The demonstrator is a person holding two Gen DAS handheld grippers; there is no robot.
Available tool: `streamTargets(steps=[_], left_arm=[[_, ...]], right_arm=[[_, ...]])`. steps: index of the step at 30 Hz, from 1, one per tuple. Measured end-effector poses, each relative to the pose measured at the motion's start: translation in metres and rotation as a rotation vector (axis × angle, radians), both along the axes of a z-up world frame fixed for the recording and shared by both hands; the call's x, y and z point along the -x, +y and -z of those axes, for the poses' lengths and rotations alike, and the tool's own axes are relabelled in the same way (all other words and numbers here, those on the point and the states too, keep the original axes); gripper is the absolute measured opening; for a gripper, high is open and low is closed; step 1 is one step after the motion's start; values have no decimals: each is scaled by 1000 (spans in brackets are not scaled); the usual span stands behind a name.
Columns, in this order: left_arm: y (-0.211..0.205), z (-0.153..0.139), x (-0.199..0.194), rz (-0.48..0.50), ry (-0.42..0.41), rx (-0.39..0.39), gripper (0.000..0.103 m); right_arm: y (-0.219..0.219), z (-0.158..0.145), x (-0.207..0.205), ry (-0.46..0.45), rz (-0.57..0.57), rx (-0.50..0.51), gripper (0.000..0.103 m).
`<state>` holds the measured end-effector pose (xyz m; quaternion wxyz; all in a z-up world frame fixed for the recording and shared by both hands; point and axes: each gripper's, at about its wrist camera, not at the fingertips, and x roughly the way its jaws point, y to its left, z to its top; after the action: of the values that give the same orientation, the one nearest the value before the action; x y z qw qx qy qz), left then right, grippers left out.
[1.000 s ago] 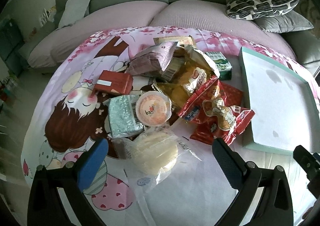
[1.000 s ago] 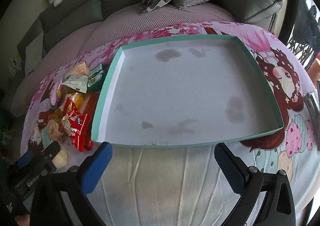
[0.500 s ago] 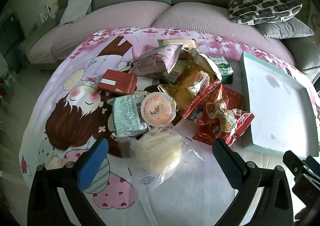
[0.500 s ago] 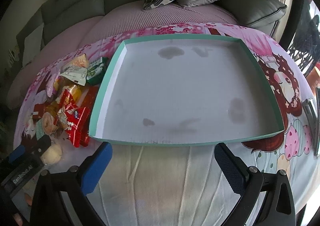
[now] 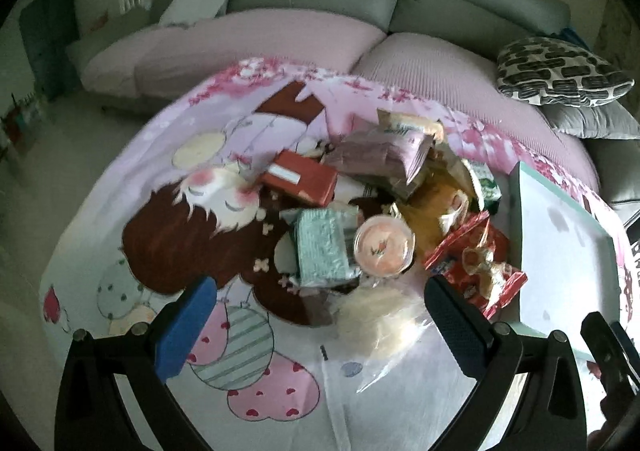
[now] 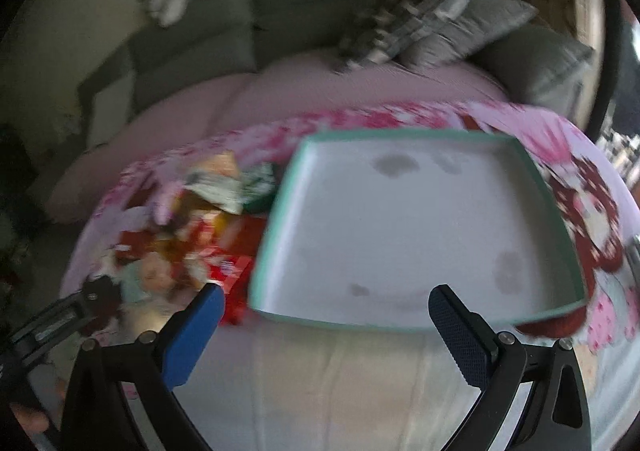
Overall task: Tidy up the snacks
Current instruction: 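Grasp the red-and-white pastry bag with the right gripper while the left gripper grasps the clear-wrapped bun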
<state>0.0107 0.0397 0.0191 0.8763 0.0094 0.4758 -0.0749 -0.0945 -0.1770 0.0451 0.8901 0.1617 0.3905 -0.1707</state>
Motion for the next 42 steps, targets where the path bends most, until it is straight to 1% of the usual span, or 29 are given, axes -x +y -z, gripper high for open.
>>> streamTargets(steps=[3,5,8,10,11,13,15,17,19,22,27,32,33,34,35,36,38,39,40,42], left_arm=[[-4,12,0,27,36,-3,103],[-9,21,-1,47,63,-6,103],[-16,32,-3,81,106,-3,103],[-21,39,-4,102,131,-4,103],[-22,40,-4,108,137,-3,103],[-25,44,-5,123,153,-2,103],[-27,47,-7,131,167,-1,103],[-27,49,-9,135,174,5,103],[-29,50,-10,142,180,8,102],[-30,52,-11,152,189,14,99],[-31,59,-16,156,212,21,99],[-31,67,-16,153,239,14,98],[-30,68,-16,155,242,17,96],[-30,69,-16,158,248,24,91],[-30,70,-16,161,252,31,89],[-31,71,-17,162,254,32,89],[-30,72,-14,163,251,29,87],[-30,72,-15,164,250,32,84],[-30,72,-14,168,249,39,81],[-31,72,-15,174,250,37,79]], right_arm=[[13,0,-16,-4,-82,-11,103],[18,-1,-29,16,-133,-34,103],[24,-3,-43,33,-162,-29,103],[27,-1,-55,81,-186,-3,102],[28,0,-61,103,-197,5,99],[24,1,-72,138,-234,-31,94],[23,4,-90,179,-288,-60,92],[29,7,-106,220,-342,-19,87],[38,13,-119,273,-412,19,85],[47,29,-133,349,-470,1,81],[62,46,-139,418,-496,64,79],[66,62,-144,456,-465,82,75],[65,66,-143,463,-452,88,74],[65,68,-144,464,-446,82,68],[63,70,-142,462,-435,61,61],[61,71,-140,457,-416,37,58],[58,70,-136,440,-385,32,54],[56,69,-132,427,-368,28,52],[53,68,-129,414,-348,13,52],[47,64,-122,378,-317,-24,51]])
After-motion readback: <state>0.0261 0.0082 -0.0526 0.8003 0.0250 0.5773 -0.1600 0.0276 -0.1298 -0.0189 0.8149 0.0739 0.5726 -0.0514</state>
